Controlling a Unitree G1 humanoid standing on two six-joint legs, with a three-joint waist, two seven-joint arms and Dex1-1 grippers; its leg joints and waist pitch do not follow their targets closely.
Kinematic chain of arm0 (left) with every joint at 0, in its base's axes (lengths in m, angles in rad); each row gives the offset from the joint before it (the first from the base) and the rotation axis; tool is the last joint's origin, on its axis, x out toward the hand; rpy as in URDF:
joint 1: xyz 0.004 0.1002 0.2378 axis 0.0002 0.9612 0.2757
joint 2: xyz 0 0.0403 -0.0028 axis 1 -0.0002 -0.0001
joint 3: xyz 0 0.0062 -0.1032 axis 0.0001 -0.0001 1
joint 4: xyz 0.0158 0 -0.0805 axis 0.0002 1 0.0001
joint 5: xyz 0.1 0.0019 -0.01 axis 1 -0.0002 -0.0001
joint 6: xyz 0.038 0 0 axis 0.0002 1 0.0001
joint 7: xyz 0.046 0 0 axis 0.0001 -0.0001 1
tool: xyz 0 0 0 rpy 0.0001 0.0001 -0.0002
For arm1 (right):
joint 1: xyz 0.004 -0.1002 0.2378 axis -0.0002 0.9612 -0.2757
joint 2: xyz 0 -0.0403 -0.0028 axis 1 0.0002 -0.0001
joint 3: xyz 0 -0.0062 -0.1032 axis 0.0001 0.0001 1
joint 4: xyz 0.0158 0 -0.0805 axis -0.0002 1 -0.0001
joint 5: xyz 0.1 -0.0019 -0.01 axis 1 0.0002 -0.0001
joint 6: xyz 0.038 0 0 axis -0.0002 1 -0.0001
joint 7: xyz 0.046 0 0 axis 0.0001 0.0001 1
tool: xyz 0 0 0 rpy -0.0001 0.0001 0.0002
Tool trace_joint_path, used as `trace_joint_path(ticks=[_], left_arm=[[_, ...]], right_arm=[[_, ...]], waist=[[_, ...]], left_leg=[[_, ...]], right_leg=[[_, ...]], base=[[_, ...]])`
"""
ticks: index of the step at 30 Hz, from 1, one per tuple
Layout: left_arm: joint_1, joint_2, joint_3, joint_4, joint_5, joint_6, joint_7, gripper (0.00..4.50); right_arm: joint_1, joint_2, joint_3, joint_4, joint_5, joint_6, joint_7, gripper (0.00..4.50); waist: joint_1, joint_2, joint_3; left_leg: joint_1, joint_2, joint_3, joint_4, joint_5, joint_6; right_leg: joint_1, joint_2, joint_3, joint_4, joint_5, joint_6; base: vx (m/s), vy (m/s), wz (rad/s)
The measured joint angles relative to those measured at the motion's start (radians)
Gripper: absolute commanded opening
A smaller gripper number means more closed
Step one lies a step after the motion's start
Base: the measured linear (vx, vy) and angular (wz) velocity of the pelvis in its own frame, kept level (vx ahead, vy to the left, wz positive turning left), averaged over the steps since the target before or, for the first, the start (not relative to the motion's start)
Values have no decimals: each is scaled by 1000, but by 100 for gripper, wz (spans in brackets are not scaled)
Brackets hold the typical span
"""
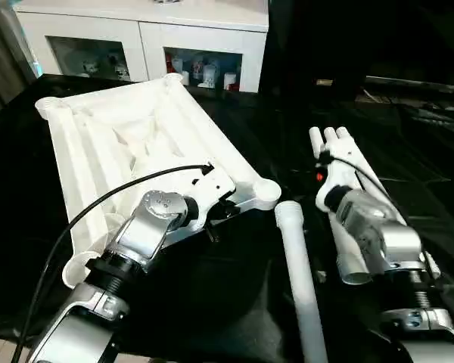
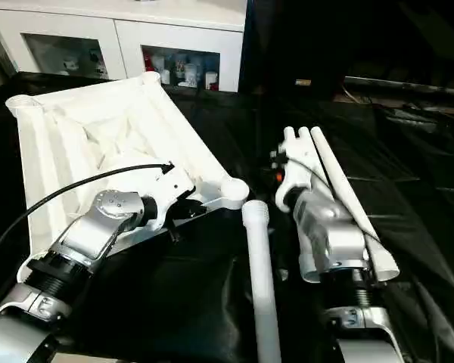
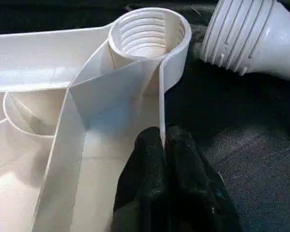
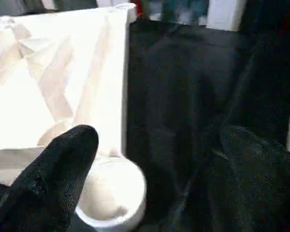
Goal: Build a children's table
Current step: Pick table leg
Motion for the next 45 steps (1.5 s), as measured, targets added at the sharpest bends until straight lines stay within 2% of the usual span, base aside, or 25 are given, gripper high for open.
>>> trace_joint_path(ticks=[3, 4, 5, 7, 9, 13, 14, 17, 18, 21, 28, 33, 34, 37, 39, 43, 44, 45], left_arm=[[3, 4, -2, -9, 0, 0, 0, 0], [13, 11, -7, -20, 0, -13, -9, 0], [23, 23, -7, -28, -1, -29, -20, 0], [32, 32, -8, -35, -1, -47, -31, 0], [46, 47, -20, -47, 0, -83, -53, 0], [48, 53, -45, -50, 13, -118, -63, 0], [48, 53, -47, -50, 15, -120, -63, 45], [47, 53, -47, -50, 18, -120, -64, 60], [44, 51, -46, -50, 17, -120, -63, 86], [31, 47, -35, -50, 14, -130, -55, 107], [7, 51, 6, -48, -21, -129, -59, 163], [6, 55, 35, -59, -59, -85, -79, 209], [6, 57, 37, -65, -61, -79, -80, 220], [6, 58, 43, -93, -75, -68, -86, 236], [6, 60, 46, -108, -79, -62, -89, 260], [11, 63, 46, -127, -81, -47, -93, 277], [13, 65, 46, -134, -82, -40, -98, 295], [13, 67, 46, -136, -84, -36, -98, 303]], right_arm=[[15, -44, 20, -93, 4, 138, -2, 449], [37, -87, 40, -174, 21, 262, -4, 449], [43, -111, 49, -219, 30, 345, -4, 449], [44, -133, 56, -269, 41, 435, -2, 449], [59, -147, 55, -336, 93, 548, 13, 449], [71, -147, 58, -384, 156, 675, 38, 449], [71, -147, 57, -395, 160, 691, 39, 450], [70, -148, 56, -430, 176, 775, 40, 450], [70, -149, 55, -437, 175, 799, 39, 450], [67, -160, 55, -456, 176, 864, 37, 450], [73, -182, 74, -466, 181, 973, 17, 450], [87, -149, 77, -424, 180, 989, 7, 450], [90, -142, 77, -419, 179, 990, 7, 422], [106, -122, 80, -382, 178, 988, 5, 409], [103, -119, 80, -367, 178, 984, 5, 375], [102, -115, 85, -348, 172, 966, -3, 352], [101, -110, 85, -340, 171, 962, -5, 331], [100, -109, 85, -335, 171, 960, -7, 331]], waist=[[0, 0, 0], [2, 0, 0], [2, 0, 0], [0, 0, 0], [6, 0, 0], [22, 0, 0], [25, 0, 0], [25, 0, 0], [24, 0, 0], [23, 0, 0], [20, 0, 0], [21, -1, 0], [21, -1, 0], [22, -1, 0], [22, -2, -1], [21, -4, -3], [20, -5, -3], [20, -6, -4]], left_leg=[[0, 0, 0, 0, 0, 0], [0, 0, 0, -1, 0, 0], [0, 0, 0, -1, 0, 0], [0, 0, 0, -1, 0, 0], [0, 0, 0, -2, 0, 0], [0, 0, 0, -1, 0, 0], [0, 0, 0, -1, 0, 0], [0, 0, 0, -1, 0, 0], [0, 0, 0, -1, 0, -1], [1, 0, 0, -1, 1, -2], [2, 0, 0, -1, 1, -2], [1, 0, 0, -1, 1, -2], [1, 0, 0, -1, 1, -2], [1, 0, 0, -1, 1, -2], [2, 0, 0, -1, 1, -2], [3, 0, 0, -1, 1, -2], [3, 0, 0, -1, 1, -2], [4, 0, 0, -1, 1, -2]], right_leg=[[0, 0, 0, 0, 0, 0], [0, 0, 0, 0, -1, 1], [0, 0, 0, 0, -1, 2], [0, 0, 0, 0, -1, 2], [0, 0, 0, 0, -3, 5], [0, 0, 0, 0, -3, 5], [0, 0, 0, 0, -3, 5], [1, 0, 1, 0, -3, 6], [1, 0, 1, 0, -4, 6], [1, 0, 1, 1, -4, 7], [1, 0, 1, 1, -4, 7], [1, 0, 1, 1, -4, 7], [1, 0, 1, 1, -4, 7], [1, 0, 1, 1, -4, 7], [2, 0, 1, 1, -4, 7], [3, 0, 1, 1, -4, 7], [3, 0, 1, 1, -4, 7], [4, 0, 1, 1, -4, 7]], base=[[0, 0, 0], [0, 0, 0], [0, 0, 0], [0, 0, 0], [0, 0, 0], [0, 0, 0], [0, 0, 0], [0, 0, 0], [0, 0, 0], [0, 0, 0], [0, 0, 0], [0, 0, 0], [0, 0, 0], [0, 0, 0], [0, 0, 0], [0, 0, 0], [0, 0, 0], [0, 0, 0]])
